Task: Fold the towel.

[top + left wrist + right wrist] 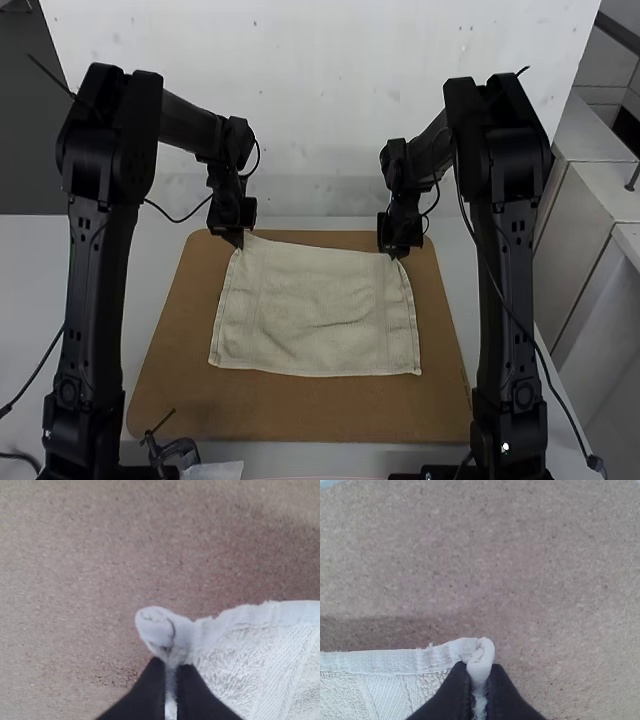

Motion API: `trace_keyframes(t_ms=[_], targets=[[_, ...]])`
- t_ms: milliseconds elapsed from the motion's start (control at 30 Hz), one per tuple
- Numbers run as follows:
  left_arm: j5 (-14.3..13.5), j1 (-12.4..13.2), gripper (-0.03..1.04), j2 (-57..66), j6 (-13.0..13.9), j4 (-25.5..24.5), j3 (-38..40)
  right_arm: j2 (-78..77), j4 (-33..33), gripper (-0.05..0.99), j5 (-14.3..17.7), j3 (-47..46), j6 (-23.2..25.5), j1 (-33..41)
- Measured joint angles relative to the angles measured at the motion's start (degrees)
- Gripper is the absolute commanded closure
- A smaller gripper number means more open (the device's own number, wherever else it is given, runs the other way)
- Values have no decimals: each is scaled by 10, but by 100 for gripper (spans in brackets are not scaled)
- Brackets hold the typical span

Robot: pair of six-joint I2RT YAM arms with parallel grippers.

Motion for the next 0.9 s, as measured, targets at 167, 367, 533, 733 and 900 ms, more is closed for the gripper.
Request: trace_keyframes(t_ms=[167,367,533,733,900], targets=[[0,9,100,-23,0,26,0,-2,-1,92,5,28,0,0],[0,19,100,-28,0,48,1,-32,-4,92,7,42,0,0],[0,21,100,-29,0,50,-2,-45,-5,92,7,70,0,0],[2,21,100,-71,0,52,-45,-53,-11,92,7,67,0,0],[8,18,100,-122,0,56,-95,-86,-6,92,6,8,0,1]])
